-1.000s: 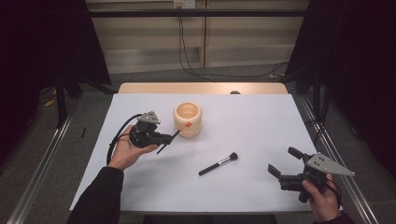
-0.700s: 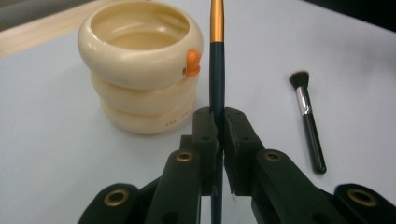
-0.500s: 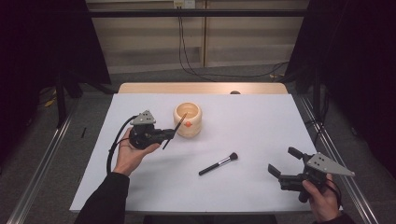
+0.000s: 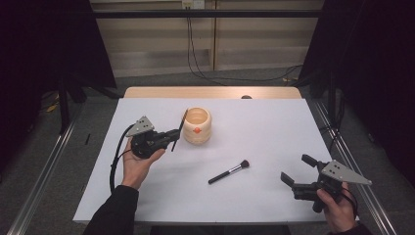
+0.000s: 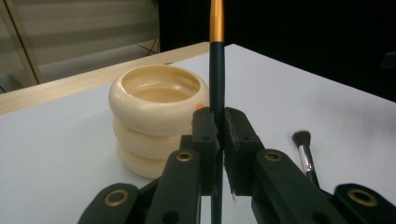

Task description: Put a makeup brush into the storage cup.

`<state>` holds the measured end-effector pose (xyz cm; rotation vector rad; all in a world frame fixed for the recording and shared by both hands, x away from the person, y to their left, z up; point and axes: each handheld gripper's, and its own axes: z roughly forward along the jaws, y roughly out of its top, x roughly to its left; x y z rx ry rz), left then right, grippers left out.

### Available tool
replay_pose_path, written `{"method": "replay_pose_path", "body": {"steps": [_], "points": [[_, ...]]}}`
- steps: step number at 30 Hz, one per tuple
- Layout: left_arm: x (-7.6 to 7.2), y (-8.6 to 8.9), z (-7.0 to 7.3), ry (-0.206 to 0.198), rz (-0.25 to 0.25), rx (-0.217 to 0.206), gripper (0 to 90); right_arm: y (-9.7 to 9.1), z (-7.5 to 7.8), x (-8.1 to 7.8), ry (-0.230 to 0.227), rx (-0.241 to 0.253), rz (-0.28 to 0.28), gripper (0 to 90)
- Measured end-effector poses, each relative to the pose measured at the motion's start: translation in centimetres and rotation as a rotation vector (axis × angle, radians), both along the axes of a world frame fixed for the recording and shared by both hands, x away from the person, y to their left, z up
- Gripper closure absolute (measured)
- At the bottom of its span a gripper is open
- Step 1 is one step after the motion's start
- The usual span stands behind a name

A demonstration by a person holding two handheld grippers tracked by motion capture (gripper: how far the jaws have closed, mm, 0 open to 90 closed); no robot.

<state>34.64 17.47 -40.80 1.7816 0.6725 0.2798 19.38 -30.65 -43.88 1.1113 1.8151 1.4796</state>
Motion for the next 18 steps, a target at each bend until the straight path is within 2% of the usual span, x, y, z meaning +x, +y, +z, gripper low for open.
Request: {"method": "replay_pose_path", "body": {"steps": [3,6,9,11,12,14,15,18], "points": [[-0.1,0.0,0.1,-0.005,0.015,0.009,83.9,0.0,0.0,0.0,0.000,0.001,0.002,0.0],[-0.2,0.1,0.0,-0.005,-0.006,0.000,83.9,0.0,0.0,0.0,0.000,0.005,-0.002,0.0],[-0.6,0.0,0.0,-0.001,-0.003,-0.015,83.9,0.0,0.0,0.0,-0.005,0.003,0.000,0.0],[-1.1,0.0,0.1,-0.017,0.009,0.017,84.0,0.0,0.0,0.0,-0.005,0.004,-0.003,0.0],[-1.4,0.0,0.1,-0.014,0.017,0.019,84.0,0.0,0.0,0.0,-0.006,-0.005,-0.004,0.0],[-1.8,0.2,0.1,-0.016,0.000,0.002,83.9,0.0,0.0,0.0,-0.005,-0.002,-0.002,0.0],[-2.1,0.2,0.3,-0.021,0.025,0.016,83.9,0.0,0.0,0.0,-0.005,-0.002,-0.002,0.0],[-2.5,0.3,0.5,-0.029,0.030,0.015,83.9,0.1,0.0,0.0,-0.004,-0.006,0.003,0.0]]}}
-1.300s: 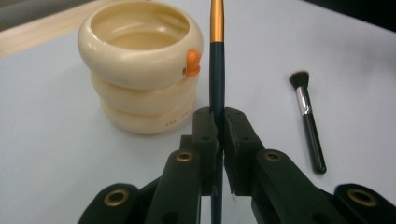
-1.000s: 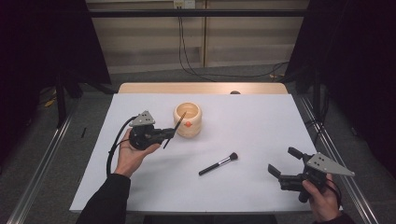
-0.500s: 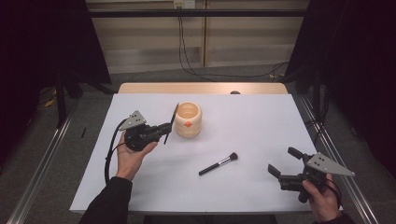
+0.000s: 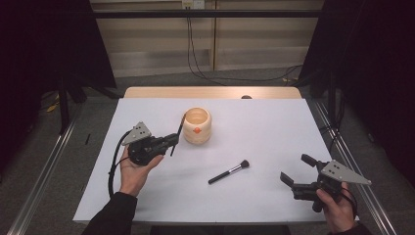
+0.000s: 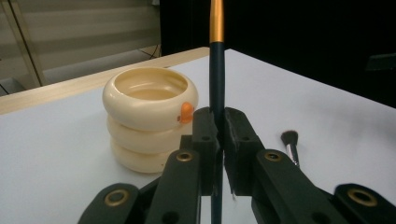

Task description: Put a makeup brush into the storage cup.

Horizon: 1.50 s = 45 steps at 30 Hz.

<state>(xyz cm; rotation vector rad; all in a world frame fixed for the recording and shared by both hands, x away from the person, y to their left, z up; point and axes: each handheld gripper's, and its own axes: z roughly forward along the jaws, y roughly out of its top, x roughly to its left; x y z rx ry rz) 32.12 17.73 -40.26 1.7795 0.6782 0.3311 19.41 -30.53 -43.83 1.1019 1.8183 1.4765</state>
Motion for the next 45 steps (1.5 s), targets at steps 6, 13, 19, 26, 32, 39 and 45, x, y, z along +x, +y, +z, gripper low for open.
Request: {"method": "replay_pose_path", "body": {"steps": [6,13,19,26,32,39,45], "points": [[-0.9,-0.3,0.0,-0.002,-0.001,-0.023,83.9,0.0,0.0,0.0,-0.013,0.017,0.009,0.0],[-1.8,-0.7,0.0,0.001,-0.020,-0.035,83.9,0.8,0.4,0.1,-0.028,0.031,0.087,0.1],[-2.6,-1.5,0.1,0.003,-0.063,-0.060,83.9,2.1,1.0,0.7,-0.043,0.041,0.155,0.3],[-3.7,-1.9,-0.4,0.012,-0.085,-0.063,83.9,3.8,1.5,1.9,-0.056,0.049,0.209,0.5],[-4.1,-2.3,-0.4,0.015,-0.078,-0.060,83.9,5.6,2.4,3.1,-0.048,0.066,0.247,4.0],[-4.6,-2.8,-0.1,0.010,-0.090,-0.070,83.9,7.7,3.1,3.9,-0.042,0.076,0.316,4.1],[-4.9,-3.3,0.0,0.011,-0.126,-0.063,83.9,8.9,3.2,4.4,-0.028,0.090,0.346,5.4]]}}
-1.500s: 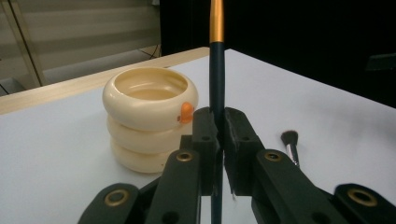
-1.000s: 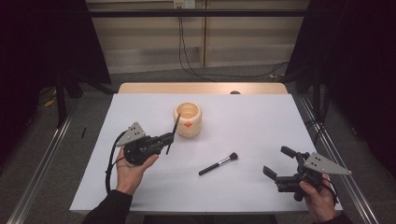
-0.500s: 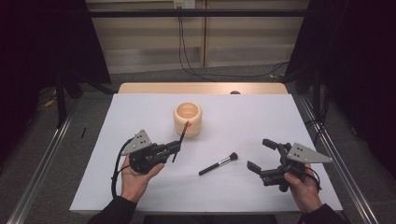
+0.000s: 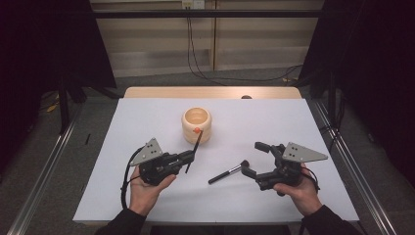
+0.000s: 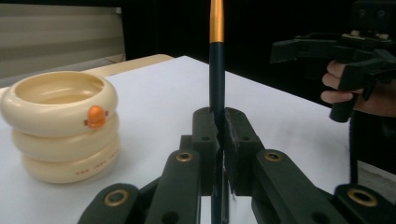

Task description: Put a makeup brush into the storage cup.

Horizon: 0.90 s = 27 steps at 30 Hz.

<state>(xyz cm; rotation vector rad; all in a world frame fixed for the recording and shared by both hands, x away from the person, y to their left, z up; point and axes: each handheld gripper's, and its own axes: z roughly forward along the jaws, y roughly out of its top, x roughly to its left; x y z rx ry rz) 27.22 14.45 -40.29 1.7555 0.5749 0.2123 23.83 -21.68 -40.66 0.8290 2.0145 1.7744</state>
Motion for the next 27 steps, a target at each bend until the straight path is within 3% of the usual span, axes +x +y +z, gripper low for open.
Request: {"method": "replay_pose_path", "body": {"steps": [5,6,7,11,16,27], "points": [[-0.1,-0.6,0.0,0.003,-0.023,-0.004,83.9,0.7,0.3,0.6,0.003,0.017,0.021,5.8],[-0.1,-0.7,-0.1,0.006,-0.032,-0.023,83.9,0.9,0.3,0.8,0.004,0.017,0.029,6.3],[-0.2,-0.8,0.0,0.008,-0.024,-0.005,83.9,1.2,0.4,0.9,0.005,0.015,0.032,7.5],[-0.4,-1.0,0.0,0.004,-0.028,-0.003,83.9,2.2,0.8,1.5,0.009,0.025,0.067,12.9],[-0.3,-1.0,0.0,0.005,-0.034,-0.017,83.9,3.7,1.6,2.4,0.019,0.020,0.133,21.9],[-0.4,-1.2,0.0,0.001,-0.035,-0.007,83.9,6.3,2.6,4.7,0.030,0.046,0.199,29.0]]}}
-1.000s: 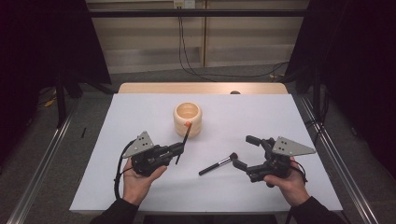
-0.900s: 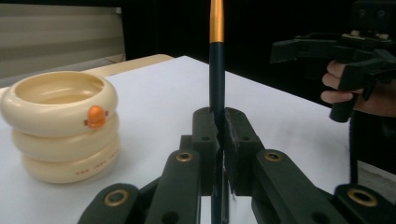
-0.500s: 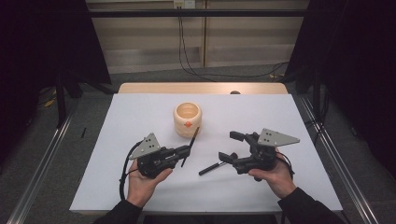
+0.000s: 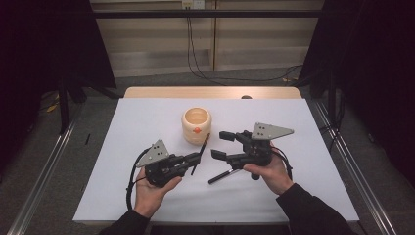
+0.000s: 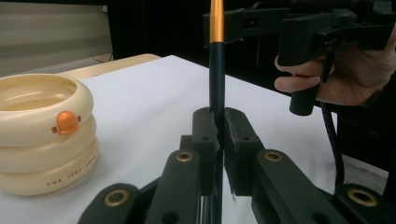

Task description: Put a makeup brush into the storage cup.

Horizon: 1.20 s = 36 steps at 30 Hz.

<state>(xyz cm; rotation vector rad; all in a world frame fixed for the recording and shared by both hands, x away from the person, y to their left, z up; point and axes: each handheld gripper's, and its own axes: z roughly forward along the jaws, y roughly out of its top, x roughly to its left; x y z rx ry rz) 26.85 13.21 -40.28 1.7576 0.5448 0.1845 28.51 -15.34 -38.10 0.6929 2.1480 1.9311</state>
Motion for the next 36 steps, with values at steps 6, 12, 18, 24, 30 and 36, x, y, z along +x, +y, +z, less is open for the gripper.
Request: {"method": "replay_pose_path", "body": {"steps": [6,12,18,24,30,36], "points": [[0.0,0.0,0.0,-0.001,0.003,0.000,83.9,0.9,0.0,1.0,0.019,0.008,0.034,34.2],[0.1,-0.2,-0.2,-0.001,-0.001,-0.002,83.9,1.1,0.0,1.4,0.031,0.026,0.058,43.5],[0.0,-0.4,-0.3,0.000,-0.009,0.008,83.9,1.0,-0.1,1.6,0.048,0.046,0.085,54.3],[0.0,-0.5,-0.3,0.000,-0.010,0.007,83.9,1.2,-0.2,1.5,0.060,0.048,0.112,63.0],[0.0,-0.7,-0.5,0.002,-0.043,0.000,83.9,1.4,-0.4,1.5,0.076,0.058,0.136,79.5],[-0.1,-0.9,-0.6,0.005,-0.039,0.012,83.9,1.3,-0.5,1.7,0.093,0.081,0.168,83.7]]}}
